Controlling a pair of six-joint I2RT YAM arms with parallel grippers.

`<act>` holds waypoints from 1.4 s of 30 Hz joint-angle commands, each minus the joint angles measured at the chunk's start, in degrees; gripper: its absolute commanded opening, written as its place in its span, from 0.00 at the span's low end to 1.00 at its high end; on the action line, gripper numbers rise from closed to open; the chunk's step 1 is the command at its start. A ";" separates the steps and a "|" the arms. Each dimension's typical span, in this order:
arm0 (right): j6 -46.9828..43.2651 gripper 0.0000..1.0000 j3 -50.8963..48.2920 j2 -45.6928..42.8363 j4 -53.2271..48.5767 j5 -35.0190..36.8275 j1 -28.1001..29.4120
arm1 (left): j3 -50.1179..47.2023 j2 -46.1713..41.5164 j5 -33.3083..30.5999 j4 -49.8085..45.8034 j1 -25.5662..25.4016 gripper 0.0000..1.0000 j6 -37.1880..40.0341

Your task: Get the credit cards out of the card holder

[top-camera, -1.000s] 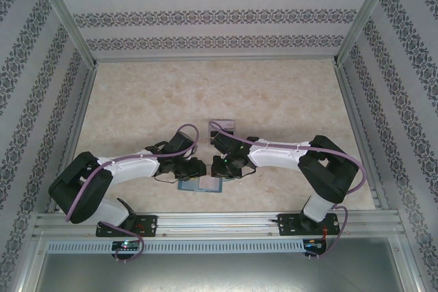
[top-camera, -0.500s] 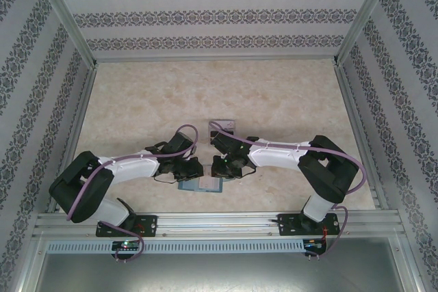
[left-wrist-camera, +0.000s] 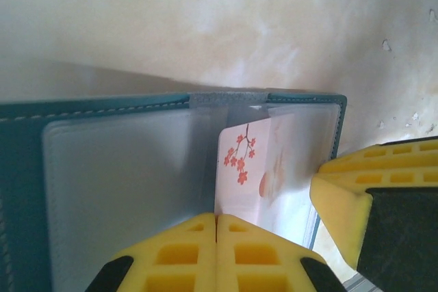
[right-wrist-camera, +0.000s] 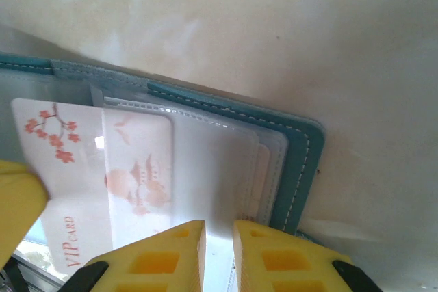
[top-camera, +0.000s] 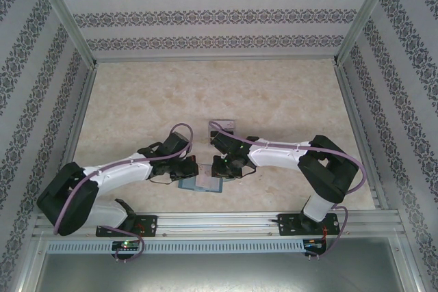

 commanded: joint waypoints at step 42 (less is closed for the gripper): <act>-1.04 0.21 1.74 2.03 -2.95 0.93 1.23 | 10.80 3.58 -1.98 -12.51 -3.57 0.05 4.71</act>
